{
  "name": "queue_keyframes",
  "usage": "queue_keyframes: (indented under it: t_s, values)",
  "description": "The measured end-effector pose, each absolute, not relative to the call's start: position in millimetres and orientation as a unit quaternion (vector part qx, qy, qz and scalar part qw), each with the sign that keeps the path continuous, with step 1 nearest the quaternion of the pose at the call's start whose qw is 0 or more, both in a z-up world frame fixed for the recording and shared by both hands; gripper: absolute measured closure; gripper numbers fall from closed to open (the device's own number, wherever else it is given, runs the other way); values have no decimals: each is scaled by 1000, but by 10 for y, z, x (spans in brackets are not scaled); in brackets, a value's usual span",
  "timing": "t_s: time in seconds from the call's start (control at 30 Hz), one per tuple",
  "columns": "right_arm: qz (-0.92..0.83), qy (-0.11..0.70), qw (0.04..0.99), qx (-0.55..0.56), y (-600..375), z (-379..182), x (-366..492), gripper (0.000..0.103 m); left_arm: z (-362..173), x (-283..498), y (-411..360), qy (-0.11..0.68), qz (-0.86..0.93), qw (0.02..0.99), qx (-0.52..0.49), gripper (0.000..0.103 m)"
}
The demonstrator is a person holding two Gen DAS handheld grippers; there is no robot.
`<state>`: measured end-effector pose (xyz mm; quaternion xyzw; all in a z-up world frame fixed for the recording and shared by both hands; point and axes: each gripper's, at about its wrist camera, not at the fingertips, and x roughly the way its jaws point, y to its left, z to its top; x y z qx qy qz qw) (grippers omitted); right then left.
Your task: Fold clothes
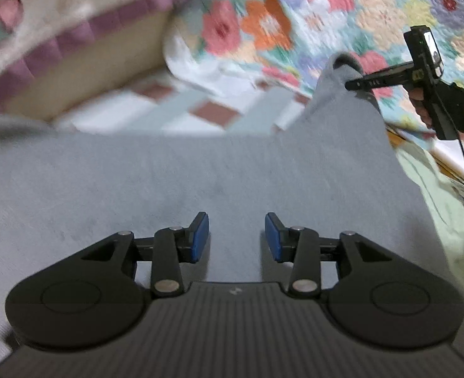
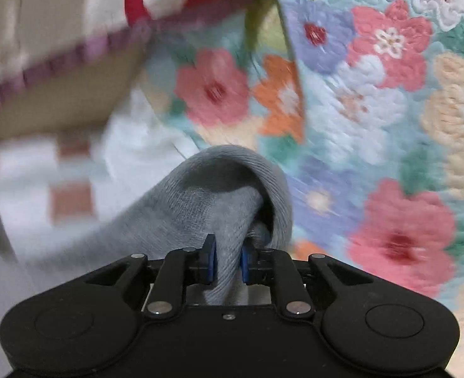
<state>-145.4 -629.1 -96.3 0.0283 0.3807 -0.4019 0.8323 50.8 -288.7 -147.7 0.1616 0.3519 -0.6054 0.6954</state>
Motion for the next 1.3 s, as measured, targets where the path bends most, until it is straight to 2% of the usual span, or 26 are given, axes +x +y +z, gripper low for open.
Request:
queue_keyframes:
  t_s: [0.07, 0.17, 0.23, 0.37, 0.5, 0.7, 0.83, 1.0, 1.13, 1.17, 1.3]
  values:
    - [-414, 396, 819, 31, -6304, -1064, -1523, 87, -1504, 479, -2891, 358, -611, 688, 159, 63]
    - [-405, 434, 803, 50, -6342, -1243, -1459, 81, -1433, 675, -2570, 364, -569, 723, 147, 63]
    - [-398, 450, 795, 86, -6421, -1282, -1394, 70, -1386, 806, -2356, 367, -540, 745, 138, 63]
    - [-412, 400, 807, 141, -6429, -984, -1316, 55, -1292, 1068, -1927, 371, -480, 786, 121, 61]
    - [-392, 354, 847, 64, -6163, -750, -937, 42, -1198, 1330, -1499, 373, -417, 822, 103, 58]
    - [-154, 340, 928, 4, -5625, -914, 269, 42, -1241, 1775, -619, 393, -304, 867, 31, 58]
    - [-4, 346, 936, -57, -5114, -1134, 1183, 42, -1314, 2085, 23, 407, -221, 886, -28, 57]
    - [38, 356, 929, -92, -4853, -1287, 2133, 42, -1413, 2443, 783, 418, -122, 894, -103, 57]
    - [38, 377, 918, -116, -4747, -1472, 2535, 38, -1504, 2441, 903, 422, -127, 886, -146, 57]
    - [39, 381, 916, -121, -4720, -1521, 2617, 36, -1524, 2442, 899, 422, -131, 885, -147, 57]
    - [52, 395, 913, -90, -4705, -1678, 2714, 35, -1586, 2472, 786, 423, -149, 883, -135, 57]
